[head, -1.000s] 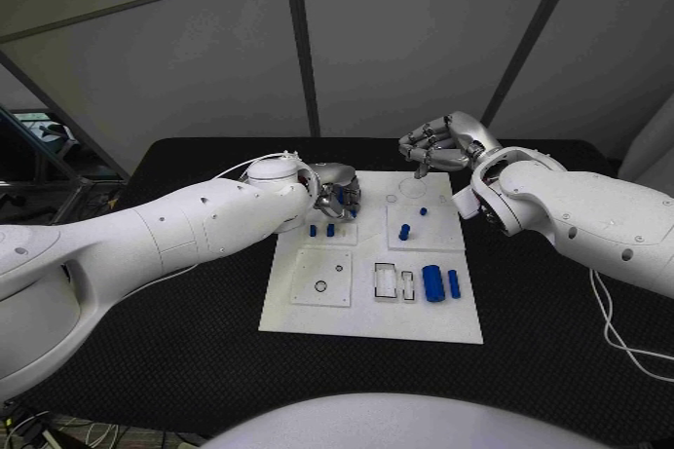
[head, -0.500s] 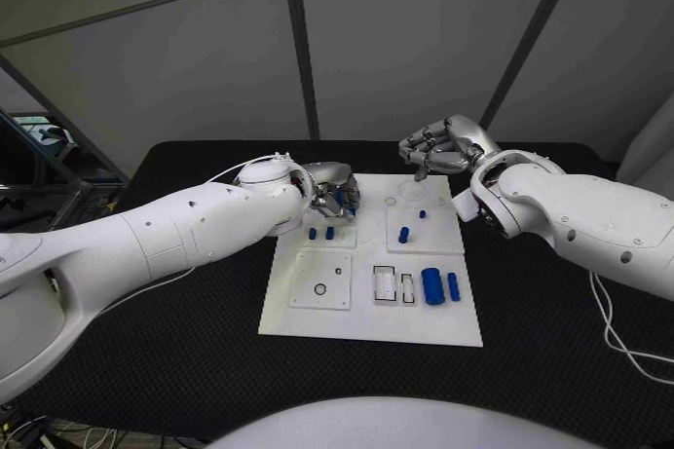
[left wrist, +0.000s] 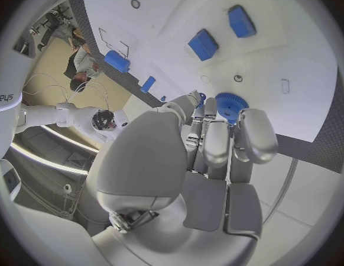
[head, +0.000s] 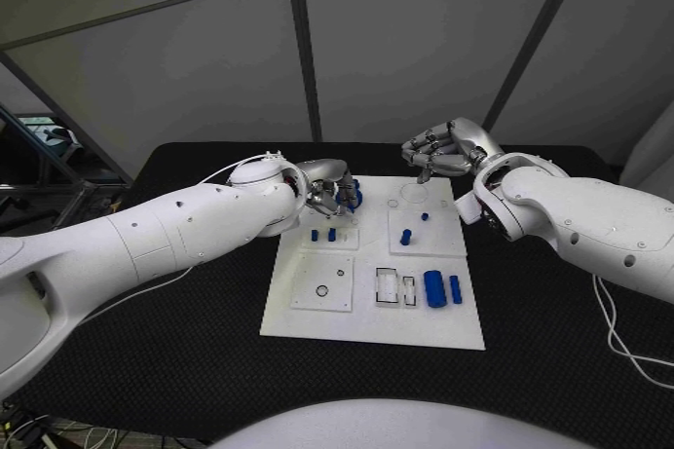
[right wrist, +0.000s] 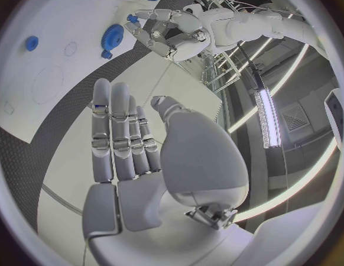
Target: Assemble the parts on the task board
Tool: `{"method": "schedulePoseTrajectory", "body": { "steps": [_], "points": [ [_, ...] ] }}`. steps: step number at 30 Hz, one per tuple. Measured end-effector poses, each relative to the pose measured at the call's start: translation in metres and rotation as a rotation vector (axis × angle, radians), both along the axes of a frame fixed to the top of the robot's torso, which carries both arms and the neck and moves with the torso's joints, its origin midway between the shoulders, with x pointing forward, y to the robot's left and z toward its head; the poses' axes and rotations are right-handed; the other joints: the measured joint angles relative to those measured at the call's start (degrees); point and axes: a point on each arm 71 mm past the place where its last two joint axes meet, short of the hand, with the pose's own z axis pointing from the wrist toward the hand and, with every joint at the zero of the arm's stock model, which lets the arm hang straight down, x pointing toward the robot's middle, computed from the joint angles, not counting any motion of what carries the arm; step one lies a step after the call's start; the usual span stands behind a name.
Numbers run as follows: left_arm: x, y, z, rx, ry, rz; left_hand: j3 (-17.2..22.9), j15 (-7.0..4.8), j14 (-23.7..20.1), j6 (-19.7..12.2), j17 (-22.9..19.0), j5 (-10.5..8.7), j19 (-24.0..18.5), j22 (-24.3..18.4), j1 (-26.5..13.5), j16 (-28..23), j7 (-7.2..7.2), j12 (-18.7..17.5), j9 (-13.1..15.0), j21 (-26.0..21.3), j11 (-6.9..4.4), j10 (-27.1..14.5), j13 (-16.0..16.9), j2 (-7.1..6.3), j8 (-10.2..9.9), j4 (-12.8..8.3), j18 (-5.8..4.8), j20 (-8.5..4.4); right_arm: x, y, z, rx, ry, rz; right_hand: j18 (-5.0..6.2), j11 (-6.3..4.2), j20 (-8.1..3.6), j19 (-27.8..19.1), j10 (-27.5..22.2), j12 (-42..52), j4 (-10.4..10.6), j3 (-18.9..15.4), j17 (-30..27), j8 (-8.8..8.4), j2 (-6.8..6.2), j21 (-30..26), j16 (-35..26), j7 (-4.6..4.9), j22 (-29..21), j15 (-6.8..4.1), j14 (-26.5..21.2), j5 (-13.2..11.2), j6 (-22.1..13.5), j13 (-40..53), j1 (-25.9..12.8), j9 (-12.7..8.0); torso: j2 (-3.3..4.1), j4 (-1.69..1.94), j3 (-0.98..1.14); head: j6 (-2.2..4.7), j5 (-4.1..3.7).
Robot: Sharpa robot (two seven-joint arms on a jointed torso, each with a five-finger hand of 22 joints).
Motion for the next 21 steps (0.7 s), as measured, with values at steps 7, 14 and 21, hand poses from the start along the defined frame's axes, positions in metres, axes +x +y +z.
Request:
{"method": "schedulePoseTrajectory", "body": {
  "steps": [7, 14, 21],
  "points": [
    [-0.002, 0.017, 0.001, 0.006, 0.007, 0.023, 0.00, 0.00, 0.00, 0.00, -0.20, 0.00, 0.00, 0.00, 0.00, 0.00, 0.00, 0.00, 0.00, 0.00, 0.00, 0.00, 0.00, 0.00, 0.00, 0.00, 0.00, 0.00, 0.000, -0.001, 0.000, -0.001, 0.000, -0.002, 0.01, 0.00, 0.00, 0.00, 0.00, 0.00, 0.00, 0.00, -0.01, 0.00, 0.00, 0.00, 0.00, 0.00, 0.00, 0.00, 0.00, 0.00, 0.00, 0.01, 0.00, 0.00, 0.02, 0.02, 0.03, 0.05, 0.08],
    [-0.003, 0.027, 0.001, 0.011, 0.011, 0.037, 0.00, 0.00, 0.00, 0.12, -0.19, 0.00, 0.00, 0.00, 0.00, 0.00, -0.12, 0.00, -0.06, 0.00, -0.21, 0.21, 0.00, 0.00, 0.00, 0.00, 0.00, 0.00, 0.000, -0.002, 0.000, -0.002, 0.000, -0.003, 0.00, 0.00, 0.00, 0.00, 0.00, 0.00, 0.00, 0.00, -0.01, 0.00, 0.00, 0.00, 0.00, 0.00, 0.00, 0.00, 0.00, 0.00, 0.00, 0.01, 0.00, 0.00, 0.04, 0.01, -0.01, 0.05, 0.16],
    [-0.003, 0.033, 0.001, 0.016, 0.016, 0.047, 0.00, 0.00, 0.00, 0.21, -0.25, 0.00, 0.00, 0.00, 0.00, 0.00, -0.21, 0.00, -0.05, 0.00, -0.21, 0.21, 0.00, 0.00, 0.00, 0.00, 0.00, 0.00, 0.000, -0.002, 0.000, -0.002, 0.001, -0.005, 0.00, 0.00, 0.00, 0.00, 0.00, 0.00, 0.00, 0.00, -0.01, 0.00, 0.00, 0.00, 0.00, 0.00, 0.01, 0.00, 0.00, 0.00, 0.00, 0.01, 0.00, 0.00, 0.08, -0.10, -0.01, 0.07, 0.19]
  ]
}}
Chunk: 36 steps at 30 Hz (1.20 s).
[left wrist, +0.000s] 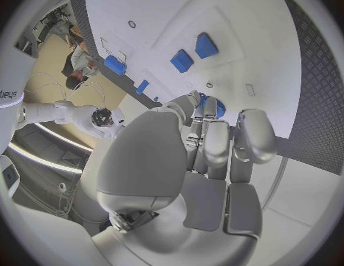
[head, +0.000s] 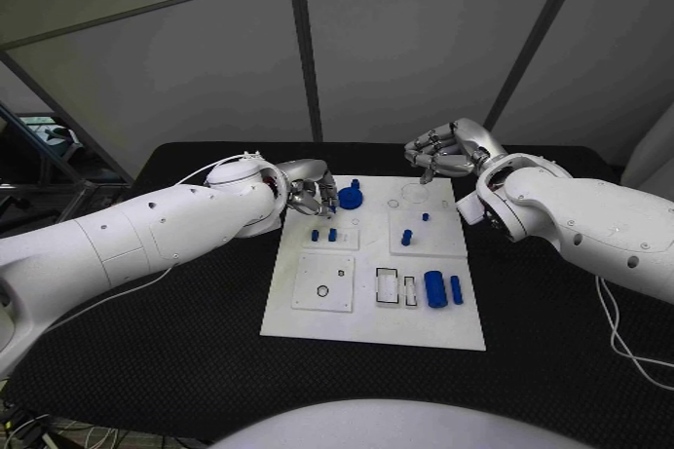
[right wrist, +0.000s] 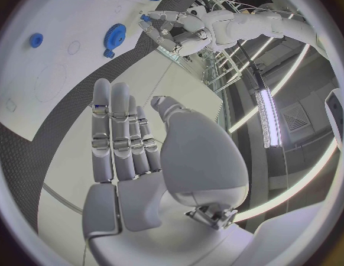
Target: Assemble the parts on the task board
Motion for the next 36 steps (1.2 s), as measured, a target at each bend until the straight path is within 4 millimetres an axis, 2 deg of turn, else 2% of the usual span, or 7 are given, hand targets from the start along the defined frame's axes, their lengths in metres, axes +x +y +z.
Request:
{"method": "schedulePoseTrajectory", "body": {
  "steps": [16, 36],
  "points": [
    [0.0019, 0.0023, -0.0036, 0.022, 0.030, 0.012, 0.16, 0.00, 0.00, 0.20, -0.11, 0.00, 0.00, 0.00, 0.00, 0.00, 0.21, 0.00, 0.00, 0.00, 0.00, 0.00, 0.02, 0.00, 0.00, -0.16, 0.00, 0.00, 0.0001, 0.0005, -0.0001, 0.000, 0.000, 0.001, 0.00, 0.00, 0.00, 0.00, 0.00, 0.00, 0.00, 0.00, -0.01, 0.00, 0.00, 0.00, 0.00, 0.00, 0.00, 0.00, 0.00, 0.00, 0.00, 0.00, 0.00, 0.00, 0.02, -0.03, 0.05, -0.18, 0.23],
    [0.0050, 0.0018, -0.0087, 0.044, 0.063, 0.019, 0.31, 0.00, 0.00, 0.40, -0.29, 0.00, 0.00, 0.00, 0.00, 0.00, 0.00, 0.00, -0.06, -0.44, 0.00, 0.42, 0.12, 0.00, 0.00, 0.00, 0.00, 0.00, 0.0000, 0.0005, -0.0001, 0.000, 0.000, 0.001, 0.00, 0.00, 0.00, 0.00, 0.00, 0.00, 0.00, 0.00, -0.02, 0.00, 0.00, 0.00, 0.00, 0.00, 0.01, 0.00, 0.00, 0.00, 0.00, 0.01, 0.00, 0.00, 0.04, -0.04, 0.03, -0.41, 0.15]
  ]
}}
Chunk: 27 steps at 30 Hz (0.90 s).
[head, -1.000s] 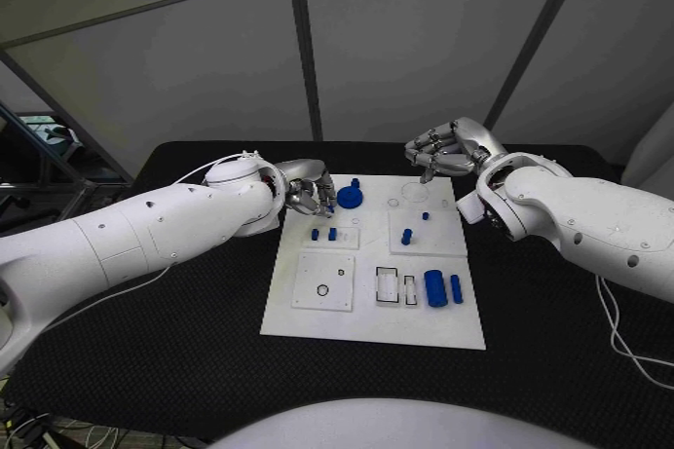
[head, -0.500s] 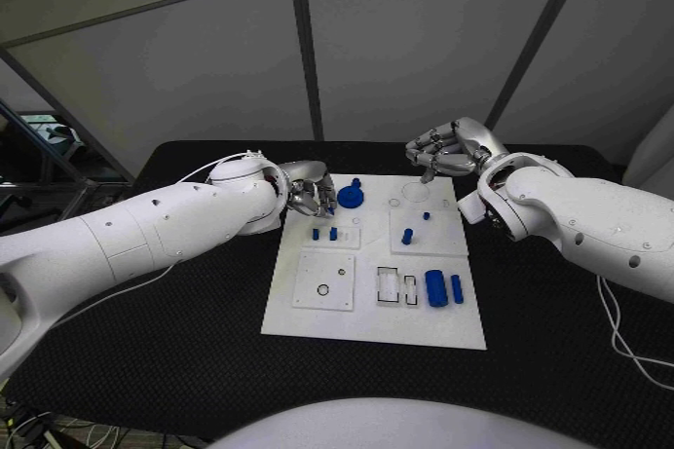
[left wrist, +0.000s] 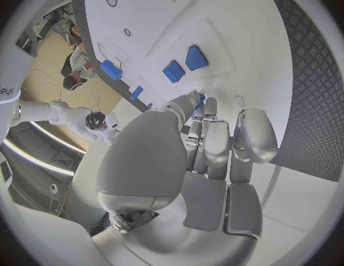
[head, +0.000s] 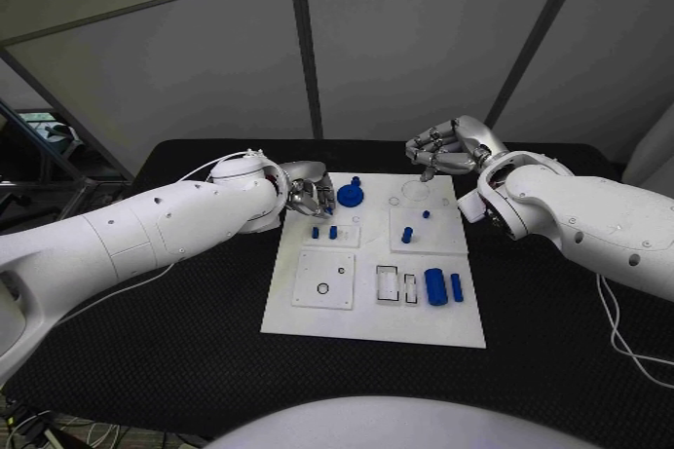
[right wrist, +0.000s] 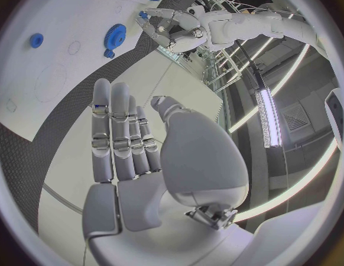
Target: Assemble the parts on the task board
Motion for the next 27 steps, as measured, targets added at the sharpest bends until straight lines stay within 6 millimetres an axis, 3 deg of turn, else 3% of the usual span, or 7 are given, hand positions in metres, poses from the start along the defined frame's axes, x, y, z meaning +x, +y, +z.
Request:
{"method": "schedulePoseTrajectory", "body": {
  "steps": [22, 27],
  "points": [
    [-0.0001, -0.0028, -0.0034, 0.013, 0.028, -0.010, 0.15, 0.00, 0.00, 0.20, -0.05, 0.00, 0.00, 0.00, 0.00, 0.00, -0.20, 0.00, -0.06, 1.00, -0.31, 0.71, 0.32, 0.00, 0.00, -0.15, 0.01, 0.00, 0.0001, 0.0002, 0.0000, 0.000, 0.000, 0.001, 0.00, 0.00, 0.00, 0.00, 0.00, 0.00, 0.00, 0.00, -0.01, 0.00, 0.00, 0.00, 0.00, 0.00, 0.00, 0.00, 0.00, 0.00, 0.00, 0.00, 0.00, 0.00, -0.03, 0.04, -0.03, -0.24, 0.02],
    [0.0000, -0.0030, -0.0042, 0.016, 0.033, -0.010, 0.15, -0.20, -0.20, -1.31, -0.35, 0.00, 0.00, 0.00, -0.35, 0.00, 0.21, 0.00, -0.91, 1.00, -0.30, 0.71, 0.67, -0.34, -1.81, -0.15, 0.00, 0.00, 0.0001, 0.0002, 0.0000, 0.000, 0.000, 0.001, 0.00, 0.00, 0.00, 0.00, 0.00, 0.00, 0.00, 0.00, -0.01, 0.00, 0.00, 0.00, 0.00, 0.00, 0.00, 0.00, 0.00, 0.00, 0.00, 0.00, 0.00, 0.00, -0.05, 0.04, -0.01, -0.25, 0.03]
  ]
}}
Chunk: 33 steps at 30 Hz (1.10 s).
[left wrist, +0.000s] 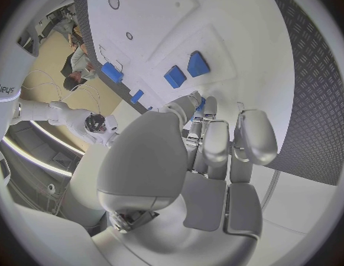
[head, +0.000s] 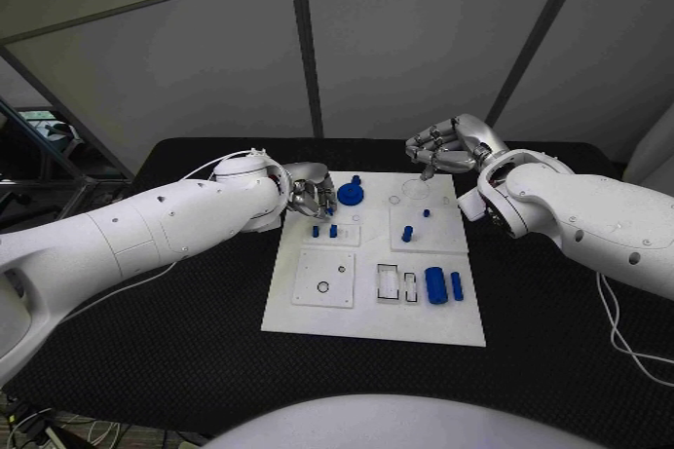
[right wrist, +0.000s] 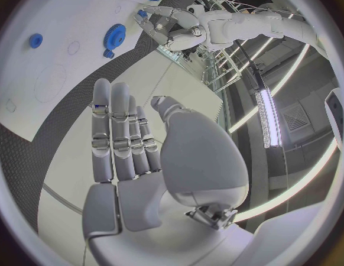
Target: Assemble the parts on the task board
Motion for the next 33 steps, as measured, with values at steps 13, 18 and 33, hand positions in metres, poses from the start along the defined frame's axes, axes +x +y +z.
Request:
{"method": "schedulePoseTrajectory", "body": {
  "steps": [13, 18, 33],
  "points": [
    [0.000, 0.002, -0.001, 0.006, 0.004, 0.008, 0.16, 0.00, 0.00, -4.60, -0.85, 0.00, 0.00, 0.00, -0.62, 0.23, 0.44, -0.02, -2.24, 0.00, 0.24, 0.16, 0.70, -0.62, -3.54, -0.16, 0.01, 0.00, 0.000, -0.001, 0.000, -0.001, 0.000, -0.002, 0.00, 0.00, 0.03, 0.03, 0.00, 0.07, 0.03, 0.03, 0.01, 0.00, 0.00, -0.07, 0.00, 0.00, -0.01, 0.00, 0.00, 0.14, 0.00, -0.02, 0.00, 0.00, 0.00, 0.00, -0.01, 0.08, -0.07],
    [0.000, 0.003, -0.001, 0.007, 0.004, 0.011, 0.10, -0.08, -0.34, -6.69, -1.26, 0.00, 0.00, 0.00, -0.64, 0.23, 0.59, -0.31, -3.23, 0.00, 0.33, 0.06, 0.96, -0.64, -4.74, -0.22, 0.01, 0.00, 0.000, -0.002, -0.001, -0.006, 0.004, 0.000, 0.00, 0.15, 0.20, 0.20, -1.04, 0.13, 0.02, 0.45, 0.13, 0.00, -0.17, -0.45, -0.44, 0.32, -0.18, 0.24, -0.24, 0.50, -0.32, -0.58, 0.17, 0.00, 0.00, 0.00, -0.01, 0.14, -0.10],
    [0.003, 0.025, 0.008, -0.008, -0.021, 0.057, -0.01, -0.01, -0.41, -7.34, -1.63, 0.00, 0.00, 0.00, -0.64, 0.23, 0.87, -0.51, -3.56, -0.78, 0.28, 0.07, 1.09, -0.64, -4.97, -0.32, 0.00, 0.00, 0.001, -0.021, -0.005, -0.171, 0.003, 0.032, 0.00, -0.32, -1.15, 5.02, -0.84, -5.21, -4.85, 2.92, 5.60, 1.34, -0.44, 3.57, 7.21, -0.47, 2.28, -0.78, 6.36, -10.03, 2.26, -6.51, 4.52, 0.12, -0.05, -0.03, -0.03, 0.48, -0.40]
  ]
}}
